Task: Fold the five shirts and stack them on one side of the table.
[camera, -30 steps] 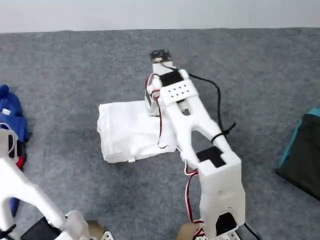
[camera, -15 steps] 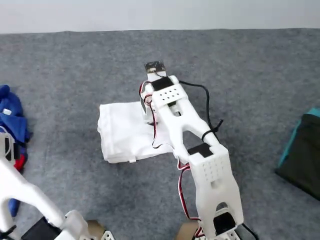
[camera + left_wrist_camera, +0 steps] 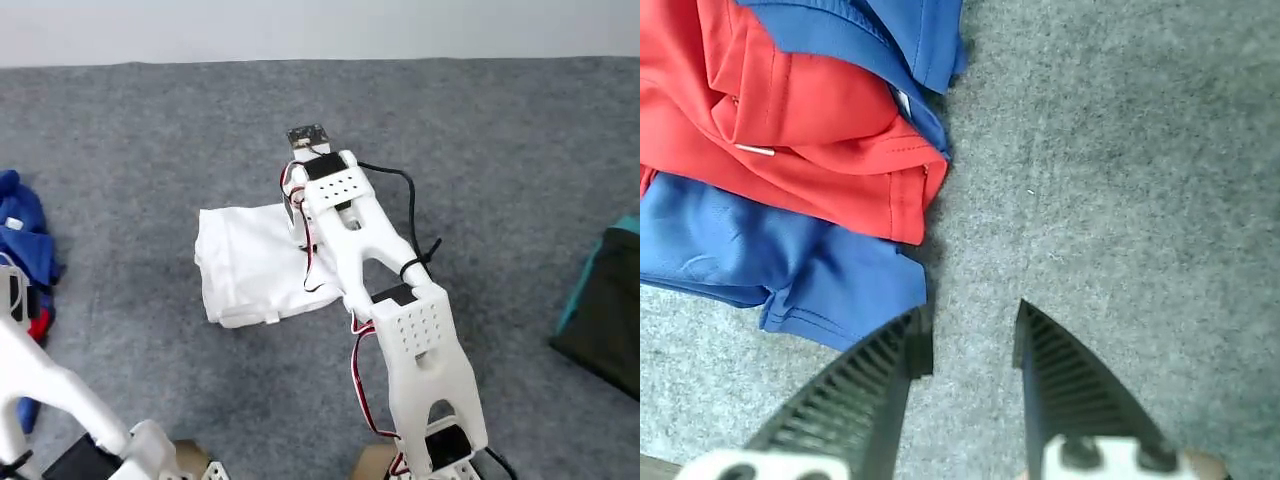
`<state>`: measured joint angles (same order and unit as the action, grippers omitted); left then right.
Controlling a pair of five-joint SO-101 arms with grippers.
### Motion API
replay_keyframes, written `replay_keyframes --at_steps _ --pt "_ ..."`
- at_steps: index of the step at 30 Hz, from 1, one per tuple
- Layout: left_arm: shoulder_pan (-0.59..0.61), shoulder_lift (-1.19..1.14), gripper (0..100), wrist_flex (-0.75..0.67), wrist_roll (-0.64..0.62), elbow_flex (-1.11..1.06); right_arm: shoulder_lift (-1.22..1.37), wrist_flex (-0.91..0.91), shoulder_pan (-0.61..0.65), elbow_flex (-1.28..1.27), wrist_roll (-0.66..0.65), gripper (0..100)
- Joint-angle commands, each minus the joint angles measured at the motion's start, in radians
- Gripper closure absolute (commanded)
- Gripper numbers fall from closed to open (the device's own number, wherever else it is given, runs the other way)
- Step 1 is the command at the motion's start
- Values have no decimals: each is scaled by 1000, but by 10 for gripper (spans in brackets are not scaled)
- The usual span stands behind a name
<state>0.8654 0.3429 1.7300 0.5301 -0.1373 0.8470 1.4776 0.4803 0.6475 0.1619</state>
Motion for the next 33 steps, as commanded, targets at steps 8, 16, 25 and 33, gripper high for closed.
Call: replay_keyframes --at_steps 8,16,25,33 --pt "-2 34 859 25 5 4 -170 236 -77 176 -137 988" --pt "3 34 859 25 5 4 -208 237 -148 262 -500 988" --pt "5 34 859 25 3 4 -116 33 -120 269 -905 988" --pt "5 34 859 25 3 4 -24 -102 -96 269 -1077 986"
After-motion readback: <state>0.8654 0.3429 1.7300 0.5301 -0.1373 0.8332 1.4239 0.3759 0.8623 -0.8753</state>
